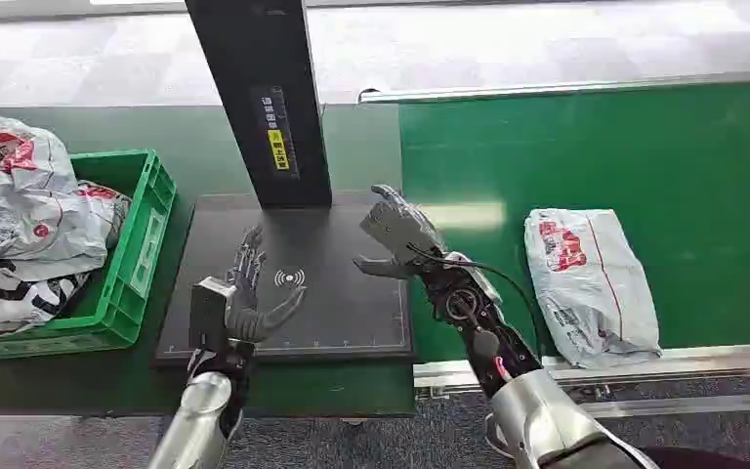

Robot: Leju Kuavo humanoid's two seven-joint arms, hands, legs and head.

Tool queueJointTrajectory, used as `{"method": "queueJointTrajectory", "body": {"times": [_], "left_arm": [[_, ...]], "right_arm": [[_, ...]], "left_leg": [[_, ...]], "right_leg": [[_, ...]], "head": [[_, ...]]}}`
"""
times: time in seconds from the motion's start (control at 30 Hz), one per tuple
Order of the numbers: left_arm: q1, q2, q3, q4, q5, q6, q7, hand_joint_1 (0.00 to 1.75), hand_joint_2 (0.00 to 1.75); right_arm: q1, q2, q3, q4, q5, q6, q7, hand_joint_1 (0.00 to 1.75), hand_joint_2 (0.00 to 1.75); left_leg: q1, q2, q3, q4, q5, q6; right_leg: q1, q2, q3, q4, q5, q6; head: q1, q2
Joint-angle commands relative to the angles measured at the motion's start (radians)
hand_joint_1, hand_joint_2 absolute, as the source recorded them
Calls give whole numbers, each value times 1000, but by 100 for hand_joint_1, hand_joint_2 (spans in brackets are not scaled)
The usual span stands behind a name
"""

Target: Moved the parcel from conveyor to table for the left to box.

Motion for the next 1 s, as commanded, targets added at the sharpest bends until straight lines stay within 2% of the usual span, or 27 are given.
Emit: {"method": "queueJointTrajectory", "body": {"times": [0.03,0.13,0.23,0.3,0.43,0.57,0.7,0.83,0.87,1.0], "left_arm": [[-7,20,-4,19,-2,-3,7,0,175],[-7,20,-4,19,-2,-3,7,0,175],[-7,18,-2,12,-2,-1,12,0,175],[-7,16,-2,9,-3,-1,14,0,175],[4,14,5,-8,-3,1,18,0,175],[1,12,10,-11,-6,3,23,0,175],[-12,4,14,1,-9,2,26,0,175],[-17,0,20,9,-11,3,26,0,175],[-16,-2,24,7,-11,3,26,0,175],[-9,-16,32,17,-23,5,26,0,175]], "right_arm": [[-52,-15,34,81,2,-3,6,0,175],[-52,-15,34,81,2,-3,6,0,175],[-72,-19,42,122,96,-116,75,0,175],[-79,-26,33,137,111,-130,86,0,175],[-114,-46,-18,206,165,-207,141,0,175],[-135,-67,-72,257,197,-237,177,0,175],[-135,-97,-158,282,213,-235,227,0,175],[-137,-116,-190,303,247,-225,272,0,175],[-139,-126,-172,318,302,-240,320,0,175],[-134,-162,-149,372,481,-86,441,0,175]], "left_leg": [[0,0,3,-1,-1,1],[0,0,3,-1,-1,1],[-1,0,3,-1,-1,1],[0,-1,5,-1,-1,1],[0,-1,4,-1,-1,1],[0,-2,2,-1,0,1],[0,-3,2,0,0,1],[0,-3,1,0,0,1],[0,-2,1,0,0,1],[0,-3,2,-1,0,1]], "right_leg": [[0,0,3,-1,-1,0],[0,0,3,-1,-1,0],[0,0,3,-1,-1,0],[0,0,5,-2,-1,0],[0,-1,4,-1,-1,0],[0,-2,3,-1,-1,0],[0,-3,2,-1,-1,0],[0,-2,2,0,-1,0],[0,-2,2,0,0,0],[0,-3,3,-1,-1,0]], "head": [[0,0],[0,0],[0,0],[0,0],[0,0],[0,0],[0,0],[0,0],[0,0],[0,0]]}}
